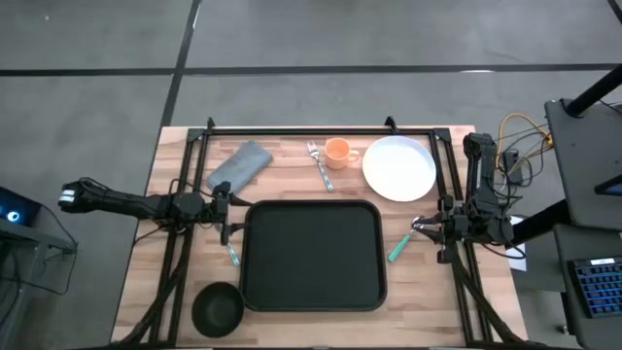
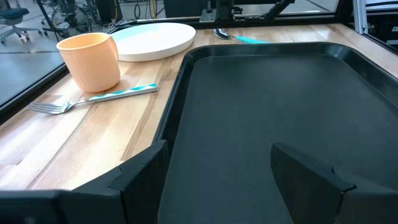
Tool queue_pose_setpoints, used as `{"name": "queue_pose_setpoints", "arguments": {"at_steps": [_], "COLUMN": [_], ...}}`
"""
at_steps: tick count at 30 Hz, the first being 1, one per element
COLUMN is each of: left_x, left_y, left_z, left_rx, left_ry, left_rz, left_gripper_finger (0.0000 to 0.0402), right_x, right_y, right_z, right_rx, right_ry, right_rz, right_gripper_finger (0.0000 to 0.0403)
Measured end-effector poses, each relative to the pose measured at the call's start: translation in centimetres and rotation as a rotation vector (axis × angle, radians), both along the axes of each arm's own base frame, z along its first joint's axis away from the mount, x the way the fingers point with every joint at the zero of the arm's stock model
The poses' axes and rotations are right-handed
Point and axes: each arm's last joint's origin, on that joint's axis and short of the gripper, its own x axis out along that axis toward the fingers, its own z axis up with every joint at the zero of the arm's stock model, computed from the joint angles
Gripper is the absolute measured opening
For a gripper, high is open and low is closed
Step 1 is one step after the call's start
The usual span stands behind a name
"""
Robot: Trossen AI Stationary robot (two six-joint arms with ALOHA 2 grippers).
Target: Set up tray
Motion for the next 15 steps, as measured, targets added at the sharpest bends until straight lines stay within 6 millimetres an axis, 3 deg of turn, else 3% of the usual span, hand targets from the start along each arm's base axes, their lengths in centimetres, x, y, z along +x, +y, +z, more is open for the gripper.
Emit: {"name": "queue_pose_setpoints", "arguments": {"at_steps": [15], "left_x": [0.00], "left_y": [0.00], "left_z": [-0.01], "left_rx": [0.000], "left_ry": [0.000], "left_rz": [0.000], "left_gripper_finger": [0.0262], "right_x": [0.00], "right_y": [0.00], "right_z": [-0.01], "right_rx": [0.000], "right_ry": [0.000], "right_rz": [0.000], "right_gripper_finger": [0.0072]}}
